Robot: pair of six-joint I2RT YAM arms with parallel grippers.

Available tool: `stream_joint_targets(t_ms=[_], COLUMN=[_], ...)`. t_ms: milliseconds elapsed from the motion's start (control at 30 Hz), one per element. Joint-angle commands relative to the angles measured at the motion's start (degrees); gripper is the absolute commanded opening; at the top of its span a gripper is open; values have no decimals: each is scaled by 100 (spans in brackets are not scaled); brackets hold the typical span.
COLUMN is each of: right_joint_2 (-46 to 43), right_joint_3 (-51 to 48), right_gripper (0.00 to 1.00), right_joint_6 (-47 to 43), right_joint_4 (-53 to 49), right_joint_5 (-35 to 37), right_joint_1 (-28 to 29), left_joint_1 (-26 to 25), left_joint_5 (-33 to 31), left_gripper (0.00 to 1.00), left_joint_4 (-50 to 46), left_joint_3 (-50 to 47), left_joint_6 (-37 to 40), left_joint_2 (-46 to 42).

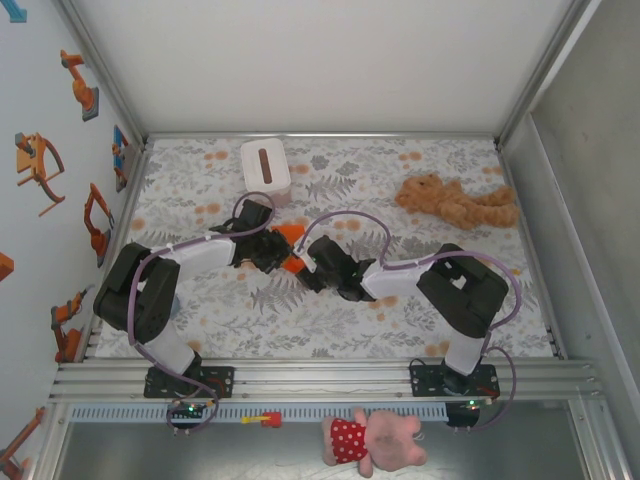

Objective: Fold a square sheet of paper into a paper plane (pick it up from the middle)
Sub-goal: Fourth fold the wing at the center of the table.

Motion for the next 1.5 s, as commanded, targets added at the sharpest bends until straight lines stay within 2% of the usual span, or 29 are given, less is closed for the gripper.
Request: stream_joint_targets(t_ms=[0,300,433,567,933,1100,1267,1467], right_joint_2=[-108,-191,-266,-285,-245,-220,-186,-36], right_joint_3=[-162,-318,-386,-404,-443,-439,-350,-159], right_gripper=[30,18,16,16,16,16,21,24], right_joint_6=[-103,-321,-355,-383,-446,-449,-354,-22], right_joint_4=[201,355,448,468,499,499,408,332], right_joint_5=[241,67,78,54,-17,9,-8,105], right_joint_1=[47,50,47,47,45,47,44,52], left_joint_1=[42,147,246,340,380,393,389,376], left_joint_5=[108,235,306,456,880,909,912,848], left_gripper=[12,13,17,26,30,23,10,8], left_joint_4=[-169,-149,-141,-140,96,90,71,76], left_joint_3=[135,95,78,124,263,293,248,192], left_joint_6=[-97,-115,-56,67,86,82,61,-18], left_joint_2=[-204,-238,-172,-68,277,295,253,150])
